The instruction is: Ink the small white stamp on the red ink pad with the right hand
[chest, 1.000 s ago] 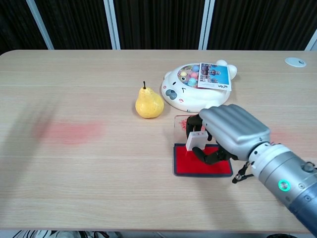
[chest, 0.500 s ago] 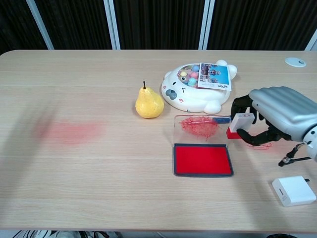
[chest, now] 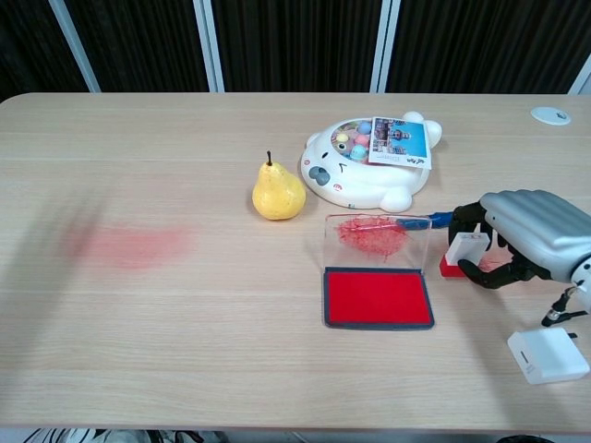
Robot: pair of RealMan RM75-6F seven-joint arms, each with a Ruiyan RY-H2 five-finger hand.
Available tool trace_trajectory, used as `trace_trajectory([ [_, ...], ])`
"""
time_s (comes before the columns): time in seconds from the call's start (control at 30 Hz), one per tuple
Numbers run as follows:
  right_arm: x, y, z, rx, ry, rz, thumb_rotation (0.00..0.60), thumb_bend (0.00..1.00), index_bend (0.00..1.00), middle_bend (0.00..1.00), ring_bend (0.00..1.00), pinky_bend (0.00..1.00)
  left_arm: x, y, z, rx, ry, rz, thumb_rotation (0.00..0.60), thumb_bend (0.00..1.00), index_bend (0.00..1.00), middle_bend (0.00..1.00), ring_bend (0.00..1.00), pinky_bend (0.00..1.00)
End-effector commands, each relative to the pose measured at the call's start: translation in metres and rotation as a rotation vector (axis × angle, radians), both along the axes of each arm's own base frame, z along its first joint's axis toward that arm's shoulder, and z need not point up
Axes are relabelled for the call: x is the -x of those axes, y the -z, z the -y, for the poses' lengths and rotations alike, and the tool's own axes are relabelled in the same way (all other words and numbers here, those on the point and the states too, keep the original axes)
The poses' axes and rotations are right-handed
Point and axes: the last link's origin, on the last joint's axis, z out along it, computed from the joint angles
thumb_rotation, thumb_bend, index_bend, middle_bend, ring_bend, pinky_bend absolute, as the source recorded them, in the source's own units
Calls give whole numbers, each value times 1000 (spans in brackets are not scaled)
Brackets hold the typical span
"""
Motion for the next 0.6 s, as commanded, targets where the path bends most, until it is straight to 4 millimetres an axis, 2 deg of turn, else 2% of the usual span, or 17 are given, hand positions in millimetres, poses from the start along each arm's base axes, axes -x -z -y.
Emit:
trace_trajectory([
  [0.03, 0, 2, 2, -1, 6, 6, 600, 519, 764, 589, 465, 468, 0, 0, 0, 1, -1, 1, 600, 0, 0, 0, 0, 0],
  [0.6, 0, 5, 11, -3, 46, -18, 600, 505, 737, 544, 425, 423, 1, 1, 0, -1, -7, -3, 600, 0, 0, 0, 0, 0],
])
